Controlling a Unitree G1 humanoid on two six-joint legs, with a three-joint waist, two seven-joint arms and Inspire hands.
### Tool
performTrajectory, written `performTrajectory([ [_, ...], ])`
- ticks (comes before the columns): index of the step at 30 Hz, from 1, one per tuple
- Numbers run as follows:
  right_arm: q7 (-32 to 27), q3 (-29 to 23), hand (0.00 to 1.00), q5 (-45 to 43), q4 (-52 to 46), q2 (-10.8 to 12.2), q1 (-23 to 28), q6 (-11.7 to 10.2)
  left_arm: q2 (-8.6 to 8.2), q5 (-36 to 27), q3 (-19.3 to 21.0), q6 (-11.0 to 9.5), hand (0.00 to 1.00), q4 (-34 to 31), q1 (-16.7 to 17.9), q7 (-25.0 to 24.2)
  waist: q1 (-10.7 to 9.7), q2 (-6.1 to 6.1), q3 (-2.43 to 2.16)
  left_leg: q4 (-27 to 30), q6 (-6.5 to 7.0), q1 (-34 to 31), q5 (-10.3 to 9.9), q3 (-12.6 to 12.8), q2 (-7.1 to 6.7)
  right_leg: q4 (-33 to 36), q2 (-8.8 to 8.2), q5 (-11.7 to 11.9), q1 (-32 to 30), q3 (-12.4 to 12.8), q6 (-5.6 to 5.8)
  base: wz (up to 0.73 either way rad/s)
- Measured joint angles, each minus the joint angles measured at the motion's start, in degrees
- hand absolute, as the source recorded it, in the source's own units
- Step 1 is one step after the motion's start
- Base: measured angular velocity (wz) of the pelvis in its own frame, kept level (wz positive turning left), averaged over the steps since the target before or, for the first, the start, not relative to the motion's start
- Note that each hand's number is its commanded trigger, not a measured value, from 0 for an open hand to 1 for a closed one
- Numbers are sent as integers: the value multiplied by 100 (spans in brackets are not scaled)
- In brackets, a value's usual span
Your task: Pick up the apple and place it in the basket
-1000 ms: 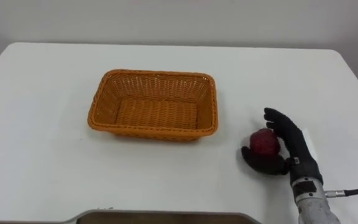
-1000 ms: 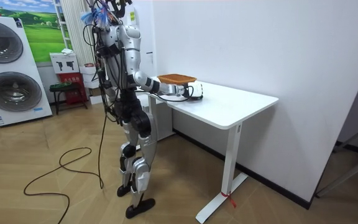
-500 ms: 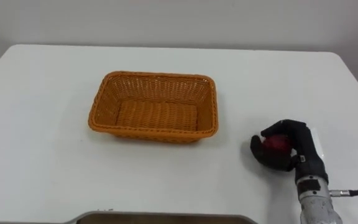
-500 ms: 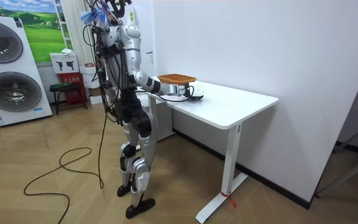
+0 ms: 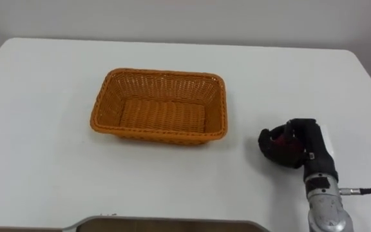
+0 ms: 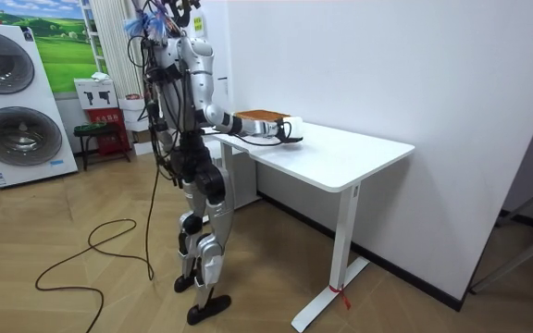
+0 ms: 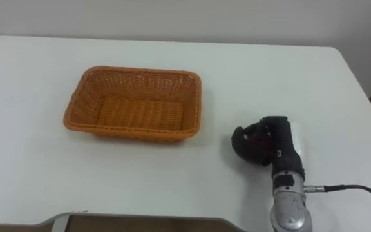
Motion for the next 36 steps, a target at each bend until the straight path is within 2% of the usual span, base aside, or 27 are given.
performTrajectory([
  [9, -63, -7, 100, -22, -591, -379, -810, 45, 6, 13, -41, 4, 0, 21, 9, 1, 28, -3, 20, -46, -2, 98, 1, -92, -2, -24, 2, 0, 95, -128, 1, 4],
  [14, 34, 23, 100, -30, -922, -387, -919, 48, 9, 11, -40, 4, 0, 14, -76, -8, 216, -28, 22, -40, -4, 93, 2, -159, -2, -35, 11, 0, 93, -125, 0, 2],
  [16, 133, 66, 100, -37, -1071, -384, -1023, 158, 9, 11, -58, 13, 0, 13, -92, -14, 310, -20, 27, -37, -4, 83, 2, -148, -4, -30, 9, 0, 74, -119, 0, 0],
  [20, 283, 155, 100, -40, -1373, -380, -1123, 206, 19, 10, -83, 91, 0, 68, -112, -73, 398, -22, 27, -29, -5, 82, 3, -151, -2, -26, 9, 0, 75, -118, 0, 0],
  [28, 749, 764, 100, -161, -1489, -368, -1417, 218, 30, 15, -235, 112, 0, 70, -224, -202, 547, -135, 67, -23, -19, 65, 13, -142, 5, -27, 12, 1, 31, -128, -1, 0],
  [29, 793, 807, 57, -159, -1498, -367, -1417, 218, 29, 15, -255, 112, 0, 70, -238, -210, 567, -139, 64, -16, -19, 42, 13, -142, 5, -24, 12, 2, 15, -129, -3, 0],
  [30, 870, 877, 0, -176, -1525, -363, -1418, 219, 28, 15, -305, 113, 0, 70, -270, -238, 604, -151, 56, -5, -19, -9, 13, -140, 4, -18, 10, 6, 3, -128, -9, 0],
  [36, 1224, 1251, 0, -419, -1742, -282, -1419, 224, 75, 12, -303, 113, 0, 70, -294, -379, 654, -127, 66, 88, -18, -112, 13, -166, 1, -19, 11, 16, -41, -139, -11, 2],
])
